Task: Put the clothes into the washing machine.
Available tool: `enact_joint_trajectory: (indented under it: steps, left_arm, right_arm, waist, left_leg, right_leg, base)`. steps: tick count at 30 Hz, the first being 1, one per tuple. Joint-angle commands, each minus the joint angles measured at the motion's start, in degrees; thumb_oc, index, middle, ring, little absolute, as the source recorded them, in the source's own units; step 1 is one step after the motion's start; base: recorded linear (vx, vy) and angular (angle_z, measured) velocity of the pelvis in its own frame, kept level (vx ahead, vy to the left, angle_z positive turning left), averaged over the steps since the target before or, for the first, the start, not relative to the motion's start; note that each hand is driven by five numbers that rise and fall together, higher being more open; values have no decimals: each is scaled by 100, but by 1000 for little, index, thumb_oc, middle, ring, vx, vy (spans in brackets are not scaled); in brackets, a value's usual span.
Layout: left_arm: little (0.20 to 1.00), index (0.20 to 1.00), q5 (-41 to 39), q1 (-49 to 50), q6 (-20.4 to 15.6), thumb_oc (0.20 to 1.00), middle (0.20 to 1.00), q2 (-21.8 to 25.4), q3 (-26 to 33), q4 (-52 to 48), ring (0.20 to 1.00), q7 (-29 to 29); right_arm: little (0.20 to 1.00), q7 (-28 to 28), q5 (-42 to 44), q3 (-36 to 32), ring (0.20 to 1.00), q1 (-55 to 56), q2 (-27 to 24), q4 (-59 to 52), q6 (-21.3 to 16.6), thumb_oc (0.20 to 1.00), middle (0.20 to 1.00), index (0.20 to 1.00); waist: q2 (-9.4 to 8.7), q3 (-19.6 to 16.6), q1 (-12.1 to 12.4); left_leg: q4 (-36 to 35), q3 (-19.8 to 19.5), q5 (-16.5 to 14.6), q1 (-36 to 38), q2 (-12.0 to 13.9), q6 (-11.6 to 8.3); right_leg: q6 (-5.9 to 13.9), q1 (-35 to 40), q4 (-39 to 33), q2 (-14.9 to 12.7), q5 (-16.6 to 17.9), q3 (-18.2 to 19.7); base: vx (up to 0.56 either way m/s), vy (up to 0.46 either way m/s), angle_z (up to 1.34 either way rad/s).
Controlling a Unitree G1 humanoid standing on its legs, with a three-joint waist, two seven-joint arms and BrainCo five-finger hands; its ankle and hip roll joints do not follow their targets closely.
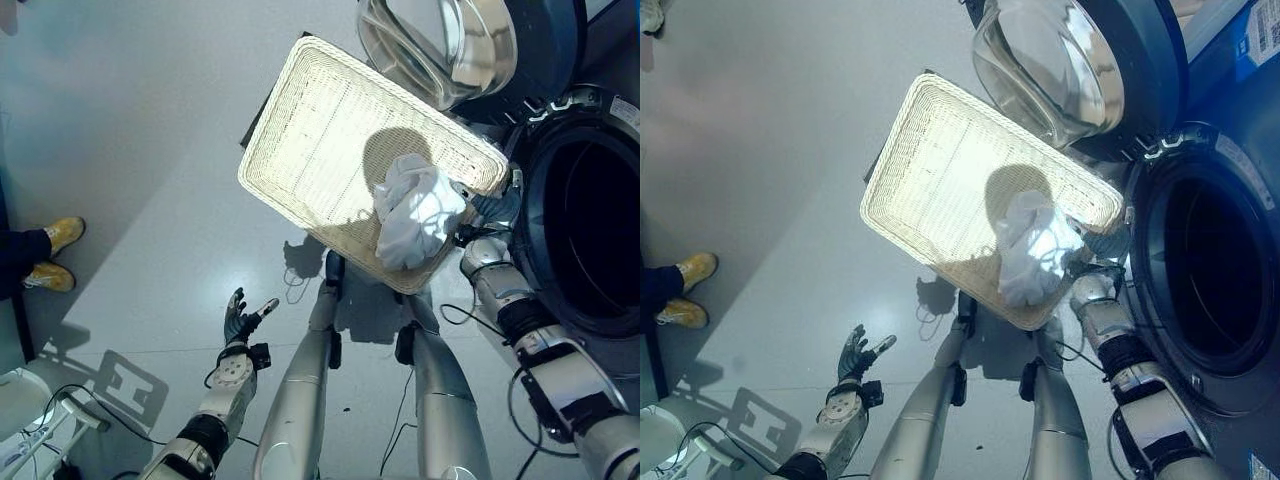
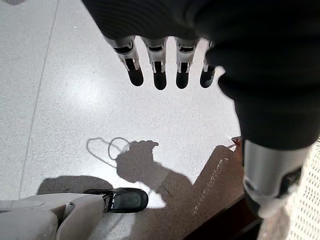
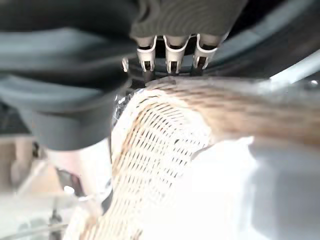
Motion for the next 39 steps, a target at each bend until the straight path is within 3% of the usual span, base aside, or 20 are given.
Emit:
enact_joint_trajectory:
  steps: [1,2,4,7,10,11,15,17,20,22,24,27,28,31,33,35,39]
  left_arm:
    - [1000,1000,222,153,-141,1000,1000,5,-20,135,1000,274]
    - [1000,1000,248,143,-154,1000,1000,-18,-60,157,1000,339]
    - [1000,1000,273,130,-157,1000,1000,-46,-85,162,1000,402]
    - [1000,1000,291,113,-139,1000,1000,-61,-136,142,1000,497]
    - [1000,1000,279,126,-148,1000,1000,-83,-172,123,1000,545]
    - [1000,1000,276,151,-149,1000,1000,-90,-187,96,1000,566]
    - [1000,1000,225,157,-165,1000,1000,-131,-194,99,1000,557]
    - [1000,1000,245,153,-180,1000,1000,-142,-169,127,1000,535]
    - [1000,1000,280,165,-206,1000,1000,-125,-158,142,1000,523]
    - [1000,1000,289,190,-206,1000,1000,-104,-137,128,1000,507]
    - [1000,1000,359,259,-177,1000,1000,-83,-61,33,1000,493]
    - [1000,1000,406,309,-150,1000,1000,-59,60,-21,1000,440]
    - [1000,1000,445,396,-171,1000,1000,1,210,-28,1000,325]
    - [1000,1000,468,438,-179,1000,1000,63,315,-10,1000,243]
    - [1000,1000,436,465,-211,1000,1000,168,434,37,1000,152]
    - [1000,1000,401,405,-225,1000,1000,259,453,116,1000,89]
    - [1000,1000,390,383,-217,1000,1000,277,457,129,1000,76]
  right_arm:
    - [1000,891,2383,-505,1000,268,404,-532,-1680,1000,1000,1000]
    - [1000,1130,3041,-682,1000,376,546,-661,-2034,1000,1000,1000]
    - [1000,1330,3614,-894,1000,475,713,-812,-2255,1000,1000,1000]
    - [1000,1216,4181,-1128,1000,553,863,-1042,-2732,1000,1000,1000]
    - [1000,522,3516,-1218,1000,558,847,-1204,-2965,1000,1000,1000]
    - [1000,-498,2105,-1200,1000,546,769,-1403,-2978,1000,1000,1000]
    - [1000,-2119,-156,-1052,1000,492,618,-1682,-2626,1000,1000,1000]
    - [1000,-2571,-508,-1036,1000,523,528,-1663,-2531,1000,1000,1000]
    - [1000,-2682,-795,-1056,1000,620,436,-1556,-2465,1000,1000,1000]
    - [1000,-2520,-1374,-980,1000,722,314,-1538,-2314,1000,1000,1000]
    - [1000,-2223,-2966,-563,1000,825,57,-1966,-1492,1000,1000,1000]
    - [1000,-1710,-3782,-206,1000,912,-181,-2321,-979,1000,1000,1000]
    - [1000,-902,-4189,162,1000,1134,-442,-2571,-827,1000,1000,1000]
    - [1000,-381,-4229,405,1000,1371,-539,-2757,-879,1000,1000,1000]
    - [1000,407,-4473,786,1000,1616,-675,-2902,-874,1000,1000,1000]
    - [1000,793,-4592,1156,1000,1625,-840,-2873,-830,1000,1000,1000]
    - [1000,921,-4710,1223,1000,1612,-858,-2853,-728,1000,1000,1000]
  waist:
    - [-119,-84,43]
    - [-135,-84,6]
    - [-141,-84,-41]
    - [-137,-84,-101]
    - [-129,-84,-129]
    - [-110,-84,-148]
    - [-74,-84,-173]
    - [-74,-84,-183]
    - [-87,-84,-191]
    - [-105,-84,-196]
    - [-132,-84,-206]
    - [-161,-84,-232]
    - [-214,-84,-275]
    - [-273,-84,-314]
    - [-378,-84,-356]
    - [-447,-84,-361]
    - [-462,-84,-361]
  left_leg:
    - [230,587,-464,23,-332,119]
    - [220,602,-473,48,-320,123]
    - [212,622,-477,67,-319,134]
    - [153,652,-460,117,-322,157]
    - [123,675,-452,142,-321,170]
    - [108,689,-438,149,-327,182]
    - [103,695,-421,140,-345,189]
    - [78,712,-412,149,-352,189]
    - [61,710,-415,143,-346,194]
    - [61,701,-421,137,-345,203]
    - [75,682,-413,90,-348,209]
    - [67,670,-397,72,-348,206]
    - [68,650,-387,65,-345,192]
    - [78,647,-391,71,-332,179]
    - [102,633,-400,74,-317,164]
    - [120,620,-408,67,-309,151]
    - [130,612,-412,62,-309,145]
  right_leg:
    - [614,39,351,28,-302,160]
    - [617,44,357,35,-300,193]
    - [620,36,362,52,-286,232]
    - [622,54,327,71,-247,284]
    - [623,69,301,69,-226,310]
    - [612,69,293,77,-214,331]
    - [591,47,290,99,-211,392]
    - [587,67,248,102,-199,408]
    - [592,78,218,97,-193,398]
    - [601,91,206,91,-187,384]
    - [609,57,213,105,-184,408]
    - [612,39,208,137,-182,459]
    - [617,33,209,170,-191,515]
    - [621,37,215,187,-209,533]
    - [628,45,217,213,-227,524]
    - [629,67,187,218,-237,487]
    - [629,69,187,220,-243,478]
  base:
    - [48,82,-1]
    - [23,22,-8]
    - [17,17,-17]
    - [10,30,-6]
    - [1,17,-5]
    - [0,39,-7]
    - [-2,47,-8]
    - [-4,18,-1]
    - [0,0,0]
    - [0,0,0]
    - [-35,-14,0]
    - [-22,-14,-1]
    - [0,0,0]
    - [-15,-32,-1]
    - [-22,-70,-1]
    - [-30,-69,-1]
    - [-12,-39,1]
